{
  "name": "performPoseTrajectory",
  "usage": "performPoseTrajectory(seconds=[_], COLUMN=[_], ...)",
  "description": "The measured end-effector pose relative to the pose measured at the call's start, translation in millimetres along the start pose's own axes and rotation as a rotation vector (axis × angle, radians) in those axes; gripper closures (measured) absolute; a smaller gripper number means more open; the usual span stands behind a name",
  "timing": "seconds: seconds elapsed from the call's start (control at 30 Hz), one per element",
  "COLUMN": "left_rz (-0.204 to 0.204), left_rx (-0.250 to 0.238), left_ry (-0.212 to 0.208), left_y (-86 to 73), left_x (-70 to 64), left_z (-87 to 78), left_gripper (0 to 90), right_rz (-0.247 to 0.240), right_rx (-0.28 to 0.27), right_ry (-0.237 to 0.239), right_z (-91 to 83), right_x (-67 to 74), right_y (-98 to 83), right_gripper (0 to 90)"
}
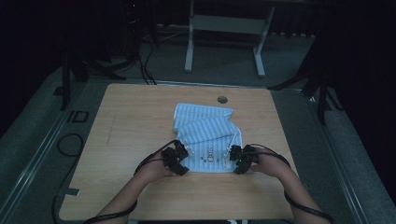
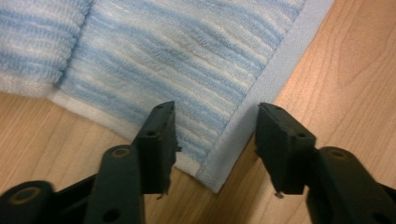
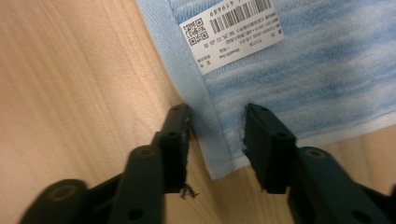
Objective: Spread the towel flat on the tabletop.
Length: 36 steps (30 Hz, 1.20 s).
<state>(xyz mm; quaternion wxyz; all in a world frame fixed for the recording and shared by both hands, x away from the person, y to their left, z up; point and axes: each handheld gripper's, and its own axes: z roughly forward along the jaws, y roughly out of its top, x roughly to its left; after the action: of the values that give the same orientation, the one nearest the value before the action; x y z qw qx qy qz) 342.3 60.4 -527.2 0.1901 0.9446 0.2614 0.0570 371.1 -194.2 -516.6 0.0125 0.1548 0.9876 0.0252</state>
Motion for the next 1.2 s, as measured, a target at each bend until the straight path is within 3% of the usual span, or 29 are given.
performPoseTrajectory(seconds=[0.07, 0.1, 0.13, 0.23, 0.4, 0.5, 0.6, 0.63, 0.7, 0.77, 0.8, 0.83, 0.9, 0.93, 0.97, 1.0, 1.03, 1.07, 1.1, 1.13, 1.17, 1.2], left_rz=[-0.008, -0.007, -0.011, -0.015, -0.024, -0.038, -0.028, -0.015, 0.014, 0.032, 0.055, 0.055, 0.071, 0.071, 0.089, 0.089, 0.093, 0.105, 0.111, 0.116, 0.130, 0.138], left_rx=[-0.002, -0.004, -0.003, -0.003, -0.007, -0.016, -0.022, -0.029, -0.043, -0.045, -0.054, -0.054, -0.061, -0.061, -0.056, -0.056, -0.053, -0.041, -0.035, -0.027, 0.002, 0.018], left_ry=[0.006, 0.007, 0.011, 0.007, -0.010, -0.011, -0.016, -0.013, -0.004, -0.011, -0.018, -0.018, -0.033, -0.033, -0.057, -0.057, -0.078, -0.108, -0.124, -0.148, -0.235, -0.272], left_y=[1.3, 1.7, 2.3, 4.4, 7.1, 10.7, 13.2, 14.7, 13.8, 12.9, 9.7, 9.7, 1.5, 1.5, -6.6, -6.6, -11.0, -16.3, -19.5, -23.5, -31.0, -34.0], left_x=[-0.7, -1.0, -1.3, -2.3, -4.7, -5.5, -7.7, -11.7, -20.9, -25.4, -35.3, -35.3, -50.3, -50.3, -62.4, -62.4, -68.6, -76.1, -80.6, -86.2, -96.4, -100.2], left_z=[-0.3, -0.3, -0.4, 0.0, -10.1, -27.9, -42.1, -56.2, -75.8, -82.8, -95.2, -95.2, -106.7, -106.7, -109.0, -109.0, -108.8, -106.9, -105.3, -102.8, -96.3, -93.1], left_gripper=[57.0, 65.7, 65.7, 80.6, 82.8, 83.4, 83.4, 83.4, 83.3, 83.2, 83.2, 83.2, 83.1, 83.1, 82.9, 82.9, 82.9, 82.9, 82.7, 82.1, 79.8, 74.7], right_rz=[-0.011, -0.015, -0.015, -0.021, -0.035, -0.038, -0.045, -0.058, -0.103, -0.122, -0.132, -0.145, -0.175, -0.175, -0.206, -0.220, -0.233, -0.233, -0.270, -0.286, -0.297, -0.311], right_rx=[0.010, 0.008, 0.008, 0.015, 0.028, -0.010, -0.016, -0.020, -0.060, -0.076, -0.084, -0.092, -0.102, -0.102, -0.106, -0.107, -0.105, -0.105, -0.088, -0.075, -0.068, -0.058], right_ry=[-0.016, -0.029, -0.029, -0.039, -0.026, -0.027, -0.031, -0.038, -0.072, -0.086, -0.095, -0.100, -0.102, -0.102, -0.096, -0.086, -0.078, -0.078, -0.040, -0.025, 0.002, 0.023], right_z=[-0.2, -0.3, -0.3, -0.3, -4.8, -28.2, -37.2, -42.6, -71.1, -82.0, -87.4, -92.0, -98.0, -98.0, -100.2, -99.7, -98.5, -98.5, -92.8, -89.2, -85.5, -82.6], right_x=[2.9, 4.7, 4.7, 4.8, 6.3, 7.6, 9.9, 11.9, 29.6, 39.7, 45.6, 52.6, 68.5, 68.5, 87.8, 94.3, 103.0, 103.0, 119.7, 127.6, 134.1, 139.6], right_y=[1.9, 3.0, 3.0, 4.2, 4.1, 1.1, 0.1, -0.7, -6.4, -10.5, -12.9, -15.6, -22.2, -22.2, -29.9, -32.5, -35.7, -35.7, -41.0, -43.2, -45.1, -47.1], right_gripper=[70.7, 77.8, 77.8, 84.3, 85.1, 85.1, 85.1, 85.1, 85.1, 85.1, 85.1, 85.1, 85.1, 85.1, 85.1, 85.0, 85.0, 85.0, 84.9, 84.4, 83.6, 82.0])
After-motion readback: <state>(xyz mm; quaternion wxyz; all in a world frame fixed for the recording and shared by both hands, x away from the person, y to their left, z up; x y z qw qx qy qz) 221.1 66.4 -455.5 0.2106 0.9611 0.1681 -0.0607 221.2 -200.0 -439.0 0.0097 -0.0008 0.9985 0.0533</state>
